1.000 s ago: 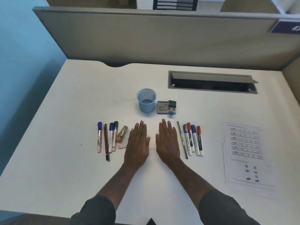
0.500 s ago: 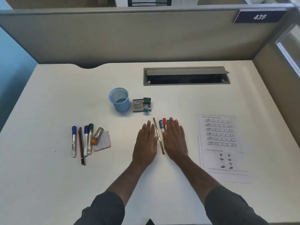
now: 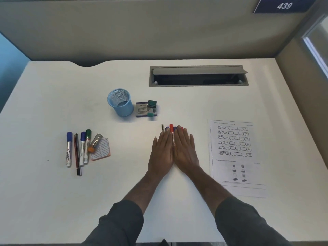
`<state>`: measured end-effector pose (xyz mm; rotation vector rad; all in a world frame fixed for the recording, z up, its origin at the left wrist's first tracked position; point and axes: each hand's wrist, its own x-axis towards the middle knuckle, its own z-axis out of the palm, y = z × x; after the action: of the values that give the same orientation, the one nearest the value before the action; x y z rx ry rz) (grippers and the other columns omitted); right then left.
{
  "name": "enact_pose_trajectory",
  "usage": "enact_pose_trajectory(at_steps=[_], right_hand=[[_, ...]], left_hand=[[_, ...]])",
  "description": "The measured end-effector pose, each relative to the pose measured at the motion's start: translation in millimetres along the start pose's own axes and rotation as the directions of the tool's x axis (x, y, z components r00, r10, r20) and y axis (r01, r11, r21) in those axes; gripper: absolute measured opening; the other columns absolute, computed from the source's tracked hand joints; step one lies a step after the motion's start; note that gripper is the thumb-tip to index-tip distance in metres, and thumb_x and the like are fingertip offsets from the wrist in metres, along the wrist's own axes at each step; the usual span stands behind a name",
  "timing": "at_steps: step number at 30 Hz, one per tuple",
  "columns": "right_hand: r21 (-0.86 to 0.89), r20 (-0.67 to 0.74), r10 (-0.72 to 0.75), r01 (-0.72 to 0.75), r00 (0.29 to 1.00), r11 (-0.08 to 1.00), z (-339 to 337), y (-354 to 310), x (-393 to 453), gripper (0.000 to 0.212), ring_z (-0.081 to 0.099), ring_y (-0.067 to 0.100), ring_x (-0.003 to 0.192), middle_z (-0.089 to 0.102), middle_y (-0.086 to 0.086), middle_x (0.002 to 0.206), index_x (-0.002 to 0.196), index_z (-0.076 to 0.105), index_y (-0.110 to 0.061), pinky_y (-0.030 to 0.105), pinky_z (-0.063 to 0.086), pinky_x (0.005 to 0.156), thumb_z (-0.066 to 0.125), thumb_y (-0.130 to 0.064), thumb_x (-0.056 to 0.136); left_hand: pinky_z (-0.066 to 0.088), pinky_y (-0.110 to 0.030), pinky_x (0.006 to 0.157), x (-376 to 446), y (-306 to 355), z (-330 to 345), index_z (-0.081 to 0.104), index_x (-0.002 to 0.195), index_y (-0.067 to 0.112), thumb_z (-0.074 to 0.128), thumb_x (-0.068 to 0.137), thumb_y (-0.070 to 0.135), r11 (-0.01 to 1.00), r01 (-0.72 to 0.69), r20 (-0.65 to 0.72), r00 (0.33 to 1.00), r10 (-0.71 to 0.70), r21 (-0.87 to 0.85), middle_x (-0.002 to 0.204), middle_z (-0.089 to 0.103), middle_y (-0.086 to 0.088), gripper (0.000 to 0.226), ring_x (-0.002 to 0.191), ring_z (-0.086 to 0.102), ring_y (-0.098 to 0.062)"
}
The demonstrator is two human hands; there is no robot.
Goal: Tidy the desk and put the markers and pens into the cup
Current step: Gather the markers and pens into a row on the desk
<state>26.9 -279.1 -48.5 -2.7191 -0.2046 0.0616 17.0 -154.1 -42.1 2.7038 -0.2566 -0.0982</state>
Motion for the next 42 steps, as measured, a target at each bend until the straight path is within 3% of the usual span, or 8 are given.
enact_pose_trajectory(at_steps=[12, 18, 26, 31, 35, 37, 39, 42], right_hand=[[-0.026, 0.022, -0.035, 0.035, 0.999, 0.999, 29.0, -59.7, 2.6, 0.057, -0.009, 0.02, 0.152, 0.0, 0.001, 0.166, 0.158, 0.005, -0.02, 0.045, 0.003, 0.123, 0.026, -0.023, 0.105], [-0.027, 0.021, -0.056, 0.057, 0.998, 0.998, 54.3, -112.5, 10.8, 0.058, -0.006, 0.021, 0.153, 0.001, 0.003, 0.166, 0.158, 0.006, -0.018, 0.044, 0.004, 0.123, 0.023, -0.025, 0.103], [-0.028, 0.027, -0.08, 0.081, 0.996, 0.996, 78.5, -173.9, 23.8, 0.058, 0.002, 0.024, 0.153, 0.009, 0.007, 0.165, 0.157, 0.015, -0.013, 0.046, 0.008, 0.123, 0.014, -0.026, 0.101], [-0.024, 0.035, -0.102, 0.103, 0.994, 0.994, 92.6, -205.9, 32.1, 0.059, 0.001, 0.024, 0.153, 0.008, 0.007, 0.166, 0.157, 0.014, -0.012, 0.046, 0.008, 0.123, 0.012, -0.027, 0.101], [-0.024, 0.04, -0.108, 0.109, 0.993, 0.994, 100.2, -225.1, 37.9, 0.058, 0.0, 0.024, 0.153, 0.007, 0.007, 0.166, 0.158, 0.012, -0.013, 0.048, 0.01, 0.123, 0.012, -0.028, 0.102], [-0.024, 0.045, -0.118, 0.119, 0.992, 0.993, 104.0, -231.9, 40.0, 0.057, -0.003, 0.023, 0.153, 0.003, 0.007, 0.166, 0.158, 0.008, -0.013, 0.048, 0.007, 0.123, 0.013, -0.029, 0.103], [-0.025, 0.06, -0.115, 0.116, 0.992, 0.993, 107.9, -237.3, 42.3, 0.058, -0.008, 0.022, 0.152, -0.002, 0.006, 0.166, 0.158, 0.004, -0.013, 0.048, 0.006, 0.123, 0.02, -0.025, 0.104], [-0.006, 0.068, -0.102, 0.102, 0.992, 0.995, 111.3, -244.5, 46.2, 0.059, -0.01, 0.021, 0.152, -0.002, 0.004, 0.166, 0.158, 0.003, -0.015, 0.049, 0.006, 0.123, 0.026, -0.022, 0.104]], left_hand=[[0.007, -0.042, 0.127, -20.4, -59.8, -26.9, 0.009, 0.16, 0.015, 0.03, 0.106, 0.022, 0.995, -0.049, 0.052, 0.998, 0.045, 0.09, 0.169, 0.002, 0.001, 0.058, 0.156, 0.001, -0.013], [0.027, -0.053, 0.121, -35.5, -112.4, -50.0, 0.036, 0.152, 0.007, 0.046, 0.1, 0.019, 0.968, -0.09, -0.02, 0.995, 0.098, 0.233, 0.162, 0.032, -0.009, 0.054, 0.15, 0.03, -0.022], [0.012, -0.055, 0.124, -48.2, -171.8, -80.6, 0.026, 0.157, 0.01, 0.038, 0.105, 0.024, 0.96, -0.056, 0.013, 0.998, 0.055, 0.276, 0.165, 0.023, -0.006, 0.055, 0.153, 0.023, -0.018], [0.017, -0.056, 0.123, -53.9, -202.4, -98.3, 0.038, 0.152, 0.007, 0.044, 0.102, 0.02, 0.96, -0.064, -0.045, 0.996, 0.079, 0.271, 0.16, 0.036, -0.008, 0.051, 0.15, 0.032, -0.019], [0.012, -0.053, 0.125, -56.7, -223.5, -109.9, 0.035, 0.154, 0.011, 0.039, 0.104, 0.023, 0.969, -0.063, -0.065, 0.995, 0.081, 0.238, 0.164, 0.028, -0.005, 0.051, 0.153, 0.024, -0.02], [0.013, -0.054, 0.124, -58.3, -232.9, -117.4, 0.029, 0.156, 0.014, 0.035, 0.105, 0.026, 0.977, 0.0, -0.111, 0.994, 0.025, 0.213, 0.167, 0.02, -0.003, 0.053, 0.155, 0.013, -0.021], [0.011, -0.055, 0.125, -60.4, -244.5, -127.2, 0.027, 0.156, 0.018, 0.032, 0.105, 0.028, 0.966, 0.163, -0.203, 0.972, -0.121, 0.2, 0.168, 0.014, -0.003, 0.052, 0.156, 0.009, -0.023], [0.013, -0.058, 0.121, -67.5, -267.8, -141.8, 0.032, 0.153, 0.023, 0.032, 0.104, 0.031, 0.878, 0.453, -0.296, 0.869, -0.396, 0.154, 0.168, 0.016, -0.006, 0.05, 0.154, 0.014, -0.031]])
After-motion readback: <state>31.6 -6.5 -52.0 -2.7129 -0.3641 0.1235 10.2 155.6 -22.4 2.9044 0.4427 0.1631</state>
